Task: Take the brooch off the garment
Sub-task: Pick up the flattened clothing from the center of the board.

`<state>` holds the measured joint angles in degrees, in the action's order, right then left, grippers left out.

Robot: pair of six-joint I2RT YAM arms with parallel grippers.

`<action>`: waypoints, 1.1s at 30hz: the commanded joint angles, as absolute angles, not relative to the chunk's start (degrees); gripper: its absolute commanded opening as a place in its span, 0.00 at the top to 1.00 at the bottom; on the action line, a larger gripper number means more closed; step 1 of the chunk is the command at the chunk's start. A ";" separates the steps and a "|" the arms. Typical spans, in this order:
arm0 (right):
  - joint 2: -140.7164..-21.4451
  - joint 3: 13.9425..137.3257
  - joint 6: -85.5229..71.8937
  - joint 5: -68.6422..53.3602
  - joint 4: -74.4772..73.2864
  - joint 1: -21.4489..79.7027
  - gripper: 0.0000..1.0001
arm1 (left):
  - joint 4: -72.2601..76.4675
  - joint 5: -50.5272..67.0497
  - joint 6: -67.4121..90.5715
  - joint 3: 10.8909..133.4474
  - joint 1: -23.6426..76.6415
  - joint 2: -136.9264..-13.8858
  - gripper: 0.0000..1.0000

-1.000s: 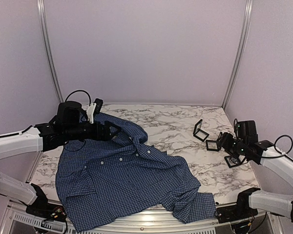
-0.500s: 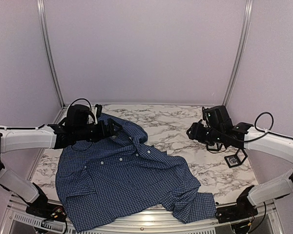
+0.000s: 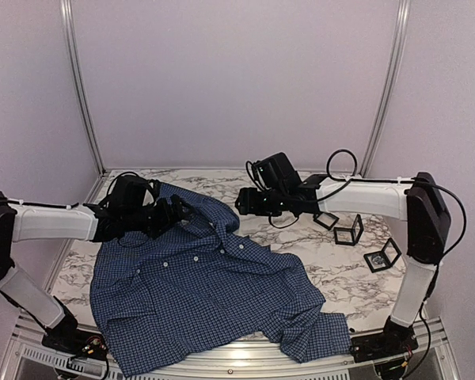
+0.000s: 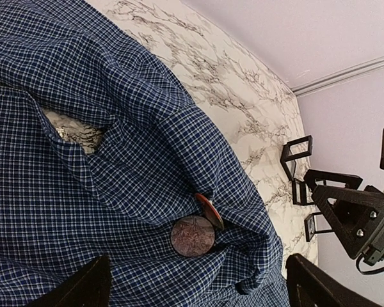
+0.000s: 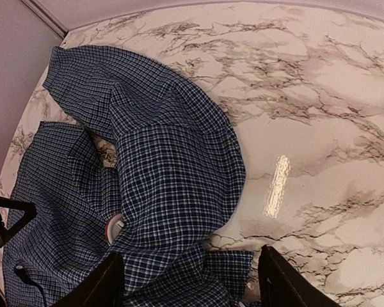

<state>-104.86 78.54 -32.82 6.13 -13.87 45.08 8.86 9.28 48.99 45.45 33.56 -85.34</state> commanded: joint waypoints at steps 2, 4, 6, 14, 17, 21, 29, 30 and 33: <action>-111.91 88.42 -29.38 3.31 -15.80 47.98 0.31 | 10.44 9.07 52.33 44.72 33.28 -87.67 0.02; -114.33 91.37 -28.64 3.30 -17.17 48.99 0.31 | 10.76 9.24 53.00 44.65 33.26 -88.26 0.03; -116.18 93.22 -28.53 2.94 -17.84 49.78 0.31 | 11.26 9.54 53.65 44.65 33.28 -88.79 0.03; -119.32 94.95 -28.92 2.79 -20.69 51.69 0.32 | 12.47 10.35 55.38 44.82 33.30 -90.12 0.08; -119.23 94.07 -29.14 3.17 -21.25 52.21 0.36 | 13.10 10.62 56.09 44.99 33.24 -90.71 0.10; -118.77 92.15 -29.97 2.89 -20.35 52.41 0.49 | 13.98 11.25 57.00 45.42 33.31 -91.93 0.14; -117.36 89.92 -31.61 0.68 -16.66 52.59 0.91 | 15.99 13.31 58.18 45.57 33.48 -93.80 0.26; -117.15 89.73 -31.66 0.69 -16.35 52.65 0.94 | 16.12 13.62 58.12 45.67 33.49 -93.97 0.28; -116.17 88.82 -32.02 -0.23 -14.70 52.80 1.00 | 16.25 14.05 58.18 45.89 33.73 -94.45 0.33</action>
